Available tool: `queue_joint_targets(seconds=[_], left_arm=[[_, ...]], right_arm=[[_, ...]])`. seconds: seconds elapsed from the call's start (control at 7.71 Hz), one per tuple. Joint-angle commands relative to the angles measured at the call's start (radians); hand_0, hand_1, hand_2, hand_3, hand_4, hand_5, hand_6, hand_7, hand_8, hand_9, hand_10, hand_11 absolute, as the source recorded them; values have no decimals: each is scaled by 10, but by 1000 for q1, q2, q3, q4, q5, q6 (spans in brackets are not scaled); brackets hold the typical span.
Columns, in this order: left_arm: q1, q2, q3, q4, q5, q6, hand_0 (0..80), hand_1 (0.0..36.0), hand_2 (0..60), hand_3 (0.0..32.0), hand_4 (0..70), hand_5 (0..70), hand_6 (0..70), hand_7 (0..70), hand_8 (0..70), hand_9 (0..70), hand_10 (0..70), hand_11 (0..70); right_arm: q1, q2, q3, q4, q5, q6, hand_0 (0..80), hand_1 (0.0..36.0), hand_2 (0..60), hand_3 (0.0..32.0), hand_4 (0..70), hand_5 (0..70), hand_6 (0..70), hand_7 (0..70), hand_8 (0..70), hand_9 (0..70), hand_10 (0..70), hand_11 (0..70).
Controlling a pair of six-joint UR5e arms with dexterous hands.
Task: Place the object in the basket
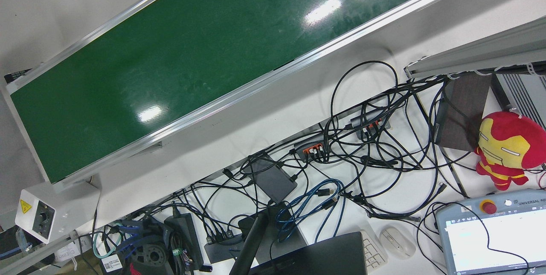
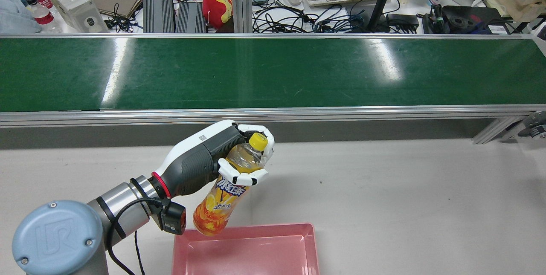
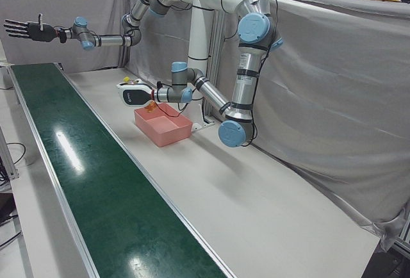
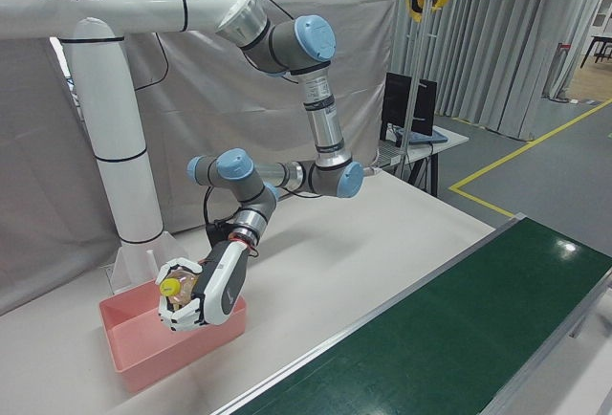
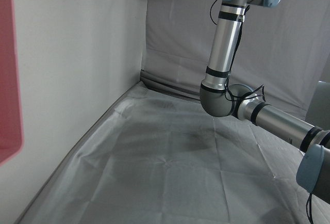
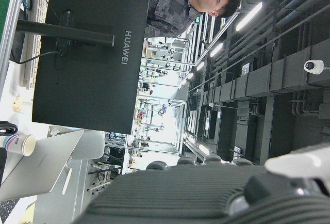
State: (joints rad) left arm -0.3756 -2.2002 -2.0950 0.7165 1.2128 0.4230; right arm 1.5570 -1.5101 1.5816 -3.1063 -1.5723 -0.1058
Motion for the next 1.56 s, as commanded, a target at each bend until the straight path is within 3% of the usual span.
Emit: queue_joint_targets(seconds=[0.0, 0.26, 0.39, 0.52, 0.65, 0.78, 0.91, 1.04, 1.3, 1.43], left_arm=[[119, 8, 13, 8, -9, 51, 531, 213, 600, 0, 435, 700, 604, 593, 700, 700, 658, 700], [185, 31, 59, 8, -7, 54, 520, 191, 590, 0, 403, 700, 593, 582, 699, 700, 621, 700], [211, 46, 84, 6, -6, 54, 524, 190, 554, 0, 396, 700, 580, 565, 674, 700, 585, 700], [215, 69, 79, 6, 0, 51, 528, 184, 450, 0, 357, 700, 503, 482, 590, 700, 507, 700], [213, 71, 69, 23, 5, 50, 504, 116, 175, 0, 279, 700, 339, 355, 468, 588, 423, 599], [215, 71, 53, 53, 5, 50, 492, 83, 7, 0, 203, 616, 171, 234, 338, 436, 330, 476], [208, 71, -4, 110, 5, 50, 496, 69, 0, 0, 139, 553, 98, 163, 244, 320, 276, 409], [207, 76, -78, 198, 5, 53, 503, 74, 0, 0, 83, 547, 60, 129, 187, 247, 246, 369], [201, 96, -143, 212, 5, 53, 494, 74, 0, 0, 11, 475, 3, 61, 155, 190, 210, 317], [198, 96, -158, 212, 5, 53, 504, 82, 0, 0, 23, 419, 0, 45, 150, 185, 181, 276]], right_arm=[[0, -1, 0, 0, 0, 2, 0, 0, 0, 0, 0, 0, 0, 0, 0, 0, 0, 0], [0, -1, 0, 0, 0, 0, 0, 0, 0, 0, 0, 0, 0, 0, 0, 0, 0, 0], [0, -1, 0, 0, 0, 0, 0, 0, 0, 0, 0, 0, 0, 0, 0, 0, 0, 0], [0, -1, -2, 0, 0, 0, 0, 0, 0, 0, 0, 0, 0, 0, 0, 0, 0, 0], [0, 1, -2, 0, 0, 0, 0, 0, 0, 0, 0, 0, 0, 0, 0, 0, 0, 0], [0, -1, -2, 0, 0, 0, 0, 0, 0, 0, 0, 0, 0, 0, 0, 0, 0, 0], [0, 1, -2, 0, 0, 0, 0, 0, 0, 0, 0, 0, 0, 0, 0, 0, 0, 0], [0, -1, -2, 0, 0, 0, 0, 0, 0, 0, 0, 0, 0, 0, 0, 0, 0, 0], [0, 1, -2, 0, 0, 0, 0, 0, 0, 0, 0, 0, 0, 0, 0, 0, 0, 0], [0, -1, -2, 0, 0, 0, 0, 0, 0, 0, 0, 0, 0, 0, 0, 0, 0, 0]])
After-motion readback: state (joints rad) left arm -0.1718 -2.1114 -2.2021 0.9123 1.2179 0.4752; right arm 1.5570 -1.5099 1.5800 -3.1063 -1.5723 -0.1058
